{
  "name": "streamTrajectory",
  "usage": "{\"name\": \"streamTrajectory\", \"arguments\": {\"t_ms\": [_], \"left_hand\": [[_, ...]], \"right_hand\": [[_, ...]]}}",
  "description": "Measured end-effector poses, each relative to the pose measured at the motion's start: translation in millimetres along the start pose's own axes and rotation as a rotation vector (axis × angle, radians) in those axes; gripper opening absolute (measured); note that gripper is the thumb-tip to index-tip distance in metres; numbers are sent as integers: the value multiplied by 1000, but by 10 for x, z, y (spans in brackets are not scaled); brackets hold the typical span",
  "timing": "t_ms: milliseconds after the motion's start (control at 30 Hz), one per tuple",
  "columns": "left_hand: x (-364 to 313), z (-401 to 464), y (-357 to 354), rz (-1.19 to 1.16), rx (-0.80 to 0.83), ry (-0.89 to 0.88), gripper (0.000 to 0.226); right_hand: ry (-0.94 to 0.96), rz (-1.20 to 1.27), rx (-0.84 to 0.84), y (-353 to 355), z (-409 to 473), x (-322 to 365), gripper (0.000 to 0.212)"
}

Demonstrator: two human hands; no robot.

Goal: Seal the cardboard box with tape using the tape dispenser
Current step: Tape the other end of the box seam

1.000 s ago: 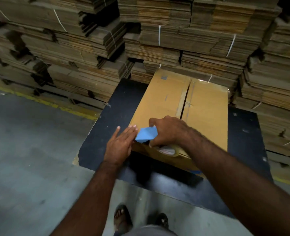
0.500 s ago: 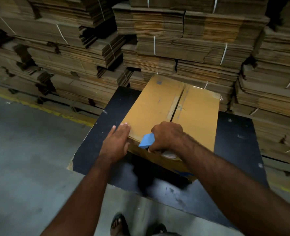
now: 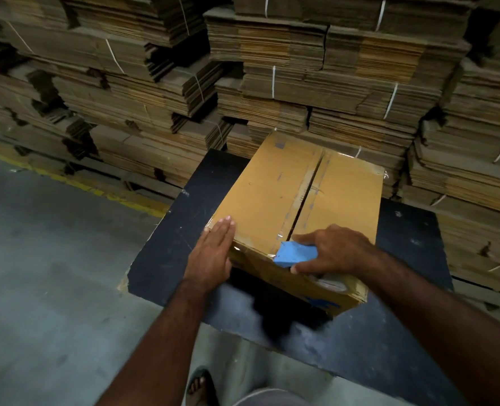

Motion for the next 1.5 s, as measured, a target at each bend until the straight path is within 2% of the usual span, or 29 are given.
{"name": "streamTrajectory", "arguments": {"t_ms": [167,333,467,567,667,833,1067,1233,1367,1500], "left_hand": [[73,85,-47,83,81,-24,107],[-59,134,29,175,115,-7,112],[-694,-77,-121,161,80,-211,99],[-721,-125,-201,117,85,-180,103],[-667,-121,-180,191,109,-159,106],[-649,-107,-168,253,129,-137,108],[-754,-87,-106,262,201,-66,102],[-1386,-136,-253,241,176,-254,96],[-1413,-128,-281,268,162,-232,100],[-1376,-146,-277,299,156,-234,105]], "right_hand": [[-49,-96,-24,66,94,213,85],[-97,-87,-1,56,160,243,82],[-108,-103,-21,65,140,234,80],[-83,-105,-24,61,114,229,81],[-37,-4,-12,45,-42,53,90],[-92,58,47,-187,-352,-396,94],[-122,-52,26,-208,-224,-245,89],[-124,-71,12,-216,-209,-259,83],[-95,-29,-7,-230,-240,-338,87],[-113,34,-19,-385,-553,-704,90]]}}
Point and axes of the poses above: each hand's wrist, its own z-axis towards the middle knuckle, its own y-axis out of the back of the hand, x = y × z, the point moved 10 cm from there along z, towards the middle knuckle, and after that the axes turned 9 degrees about x, right-handed, at the moved point
